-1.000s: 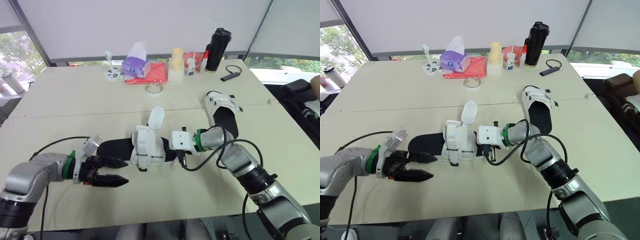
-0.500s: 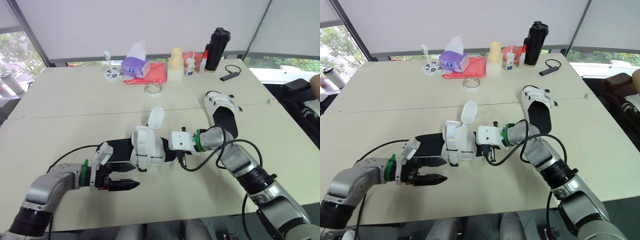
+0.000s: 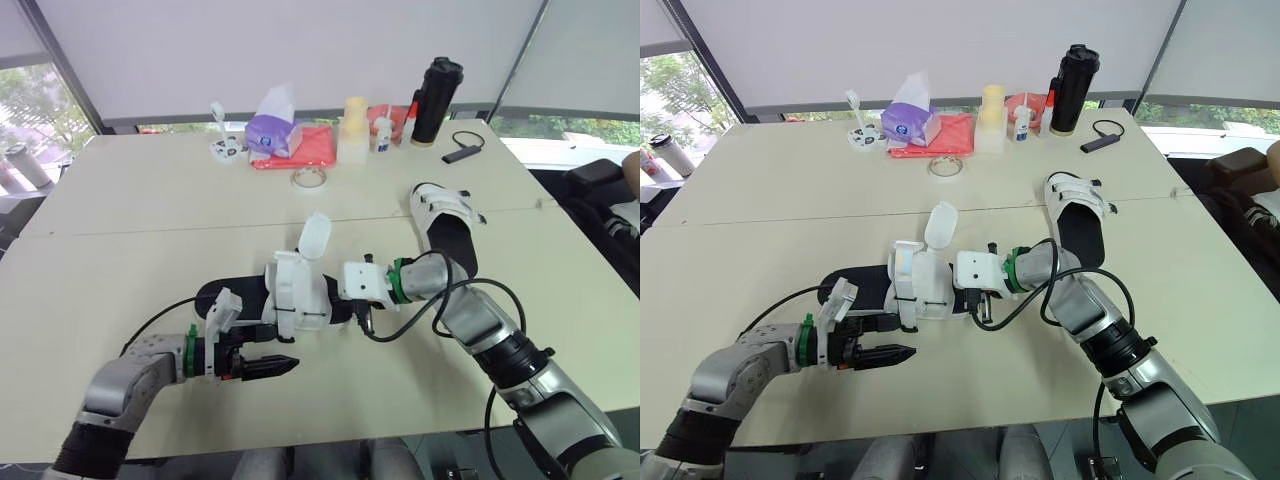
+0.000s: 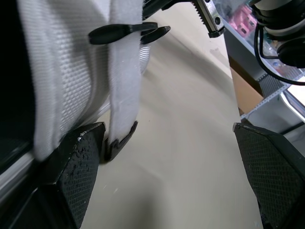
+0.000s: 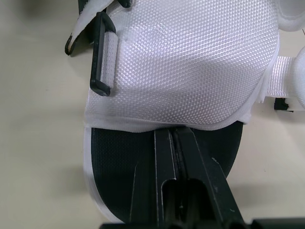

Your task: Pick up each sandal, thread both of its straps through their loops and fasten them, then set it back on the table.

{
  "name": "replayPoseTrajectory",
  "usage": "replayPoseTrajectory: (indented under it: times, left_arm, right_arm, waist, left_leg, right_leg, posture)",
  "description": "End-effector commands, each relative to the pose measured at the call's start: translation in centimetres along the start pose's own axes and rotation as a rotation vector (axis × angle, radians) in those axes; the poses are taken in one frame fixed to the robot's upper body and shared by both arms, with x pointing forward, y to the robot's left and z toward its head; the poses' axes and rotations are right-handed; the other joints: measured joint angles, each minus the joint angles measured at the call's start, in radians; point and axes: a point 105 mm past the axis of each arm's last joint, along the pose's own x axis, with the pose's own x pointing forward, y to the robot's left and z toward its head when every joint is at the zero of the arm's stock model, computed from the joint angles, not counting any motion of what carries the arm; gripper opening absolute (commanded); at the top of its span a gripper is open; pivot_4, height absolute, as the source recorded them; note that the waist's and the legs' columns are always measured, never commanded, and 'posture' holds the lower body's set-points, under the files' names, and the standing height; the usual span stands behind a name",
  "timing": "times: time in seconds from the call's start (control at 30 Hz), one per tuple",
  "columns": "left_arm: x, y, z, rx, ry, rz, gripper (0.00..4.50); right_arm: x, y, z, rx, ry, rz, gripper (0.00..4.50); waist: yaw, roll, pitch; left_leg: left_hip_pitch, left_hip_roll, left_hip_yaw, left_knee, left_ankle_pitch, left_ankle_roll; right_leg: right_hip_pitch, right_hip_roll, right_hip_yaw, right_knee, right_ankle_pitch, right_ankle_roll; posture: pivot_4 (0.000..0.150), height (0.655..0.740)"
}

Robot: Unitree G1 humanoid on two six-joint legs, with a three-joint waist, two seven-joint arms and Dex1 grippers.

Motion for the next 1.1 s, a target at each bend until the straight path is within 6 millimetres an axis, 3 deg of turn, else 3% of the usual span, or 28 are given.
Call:
replayPoseTrajectory:
  times: [0.03,0.17,0.37,0.57,0.87,1.1]
  left_arm:
    - [0.9,-0.6,-0.1,0.000,0.011,-0.045,4.46]
    - [1.3,-0.4,0.1,0.003,0.014,-0.061,3.23]
    - [0.9,-0.4,0.2,-0.011,0.010,-0.057,0.09]
    - [-0.2,-1.2,0.1,-0.012,0.047,-0.078,0.03]
    - [-2.0,-5.1,-1.0,-0.012,0.160,-0.214,0.03]
    - [-2.4,-6.4,-0.9,-0.022,0.163,-0.239,0.03]
  right_arm:
    - [0.6,0.8,-0.5,0.014,0.021,0.037,0.00]
    - [0.5,0.8,-0.6,0.014,0.023,0.032,0.00]
    - [0.5,0.9,-0.6,0.016,0.023,0.031,0.00]
    - [0.5,0.9,-0.5,0.017,0.021,0.030,0.00]
    - [0.7,0.8,-0.5,0.013,0.018,0.032,0.00]
    - [0.6,0.8,-0.5,0.013,0.019,0.033,0.00]
  waist:
    - [0.000,0.000,0.000]
    - [-0.001,0.000,0.000]
    - [-0.001,0.000,0.000]
    - [-0.002,0.000,0.000]
    - [-0.005,0.000,0.000]
    - [-0.004,0.000,0.000]
  left_leg:
    - [0.000,0.000,0.000,0.000,0.000,0.000]
    - [0.000,0.000,0.000,0.000,0.000,0.000]
    - [0.000,0.000,0.000,0.000,0.000,0.000]
    - [0.000,0.000,0.000,-0.001,0.000,0.000]
    - [0.000,0.001,0.000,-0.003,0.000,0.000]
    - [0.000,0.001,0.000,-0.003,0.000,0.000]
  right_leg:
    - [0.000,0.000,0.000,0.000,0.000,0.000]
    - [0.000,0.000,0.000,0.000,0.000,0.000]
    - [0.000,0.000,0.000,0.000,0.000,0.000]
    - [-0.001,0.000,0.000,0.000,0.000,0.000]
    - [-0.001,0.000,0.001,-0.002,0.000,0.000]
    - [-0.001,0.000,0.001,-0.005,-0.001,-0.001]
  posture:
    - [0.150,0.7400]
    - [0.150,0.7400]
    - [0.150,0.7400]
    - [0.150,0.7400]
    - [0.150,0.7400]
    - [0.150,0.7400]
